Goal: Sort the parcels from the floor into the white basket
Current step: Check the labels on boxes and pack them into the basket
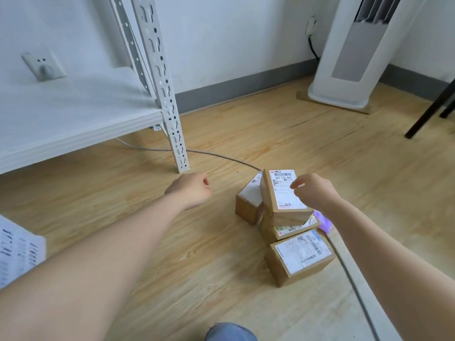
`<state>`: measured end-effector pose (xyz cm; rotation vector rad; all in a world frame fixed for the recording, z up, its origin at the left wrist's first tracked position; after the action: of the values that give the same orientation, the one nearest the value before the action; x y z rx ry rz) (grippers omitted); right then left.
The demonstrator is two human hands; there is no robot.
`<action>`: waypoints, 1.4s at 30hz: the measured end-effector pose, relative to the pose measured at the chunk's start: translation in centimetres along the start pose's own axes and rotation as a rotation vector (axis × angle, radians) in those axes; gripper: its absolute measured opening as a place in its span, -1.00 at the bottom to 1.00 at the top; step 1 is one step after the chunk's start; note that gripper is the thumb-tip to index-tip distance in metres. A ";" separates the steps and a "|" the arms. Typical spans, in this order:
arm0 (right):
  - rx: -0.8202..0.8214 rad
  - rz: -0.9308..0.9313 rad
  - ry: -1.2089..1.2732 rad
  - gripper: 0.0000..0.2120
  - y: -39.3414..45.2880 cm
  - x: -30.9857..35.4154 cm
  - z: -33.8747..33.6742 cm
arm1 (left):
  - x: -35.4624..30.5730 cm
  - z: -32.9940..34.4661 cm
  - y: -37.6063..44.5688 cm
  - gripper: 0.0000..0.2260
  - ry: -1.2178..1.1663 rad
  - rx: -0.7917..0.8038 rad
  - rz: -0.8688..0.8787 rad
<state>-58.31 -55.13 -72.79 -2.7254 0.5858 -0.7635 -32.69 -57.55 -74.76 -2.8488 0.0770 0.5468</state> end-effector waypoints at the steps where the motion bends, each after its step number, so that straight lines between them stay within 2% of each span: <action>1: 0.002 0.008 0.012 -0.64 1.0 -0.8 0.4 | -0.6 0.9 1.2 -0.73 -0.017 0.013 0.003; 10: -0.007 0.155 0.128 -0.51 7.8 -5.6 5.6 | -6.4 7.2 8.6 -0.55 -0.117 0.170 0.043; 15: -0.005 0.158 0.294 -0.50 9.0 -7.1 7.5 | -8.3 11.3 9.7 -0.56 -0.337 0.172 0.058; 22: 0.005 0.150 0.615 -0.49 7.0 -7.2 8.8 | -9.8 13.7 7.6 -0.47 -0.662 0.407 0.067; 26: -0.023 0.168 0.701 -0.53 5.1 -6.6 7.8 | -9.8 11.1 6.6 -0.50 -0.754 0.377 0.071; 31: 0.030 0.120 0.878 -0.59 1.0 -3.5 6.4 | -8.7 6.3 3.5 -0.53 -0.726 0.288 0.103; 37: 0.072 0.001 0.886 -0.65 -4.5 0.8 4.5 | -5.8 0.2 -2.5 -0.61 -0.799 0.219 0.087; 42: 0.193 -0.061 0.863 -0.58 -9.1 4.4 3.5 | -2.6 -3.8 -7.2 -0.63 -0.797 0.170 0.086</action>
<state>-50.13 -48.55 -70.61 -2.1464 0.5346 -1.9118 -33.00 -51.49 -68.75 -2.2745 0.0953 1.5498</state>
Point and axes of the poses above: each hand's wrist, its own y-axis towards the middle knuckle, its own z-axis out of the palm, x = y × z, the point moved 1 cm from there along y, towards the middle knuckle, and after that the axes turned 8 degrees about z, right-handed, at the moved point
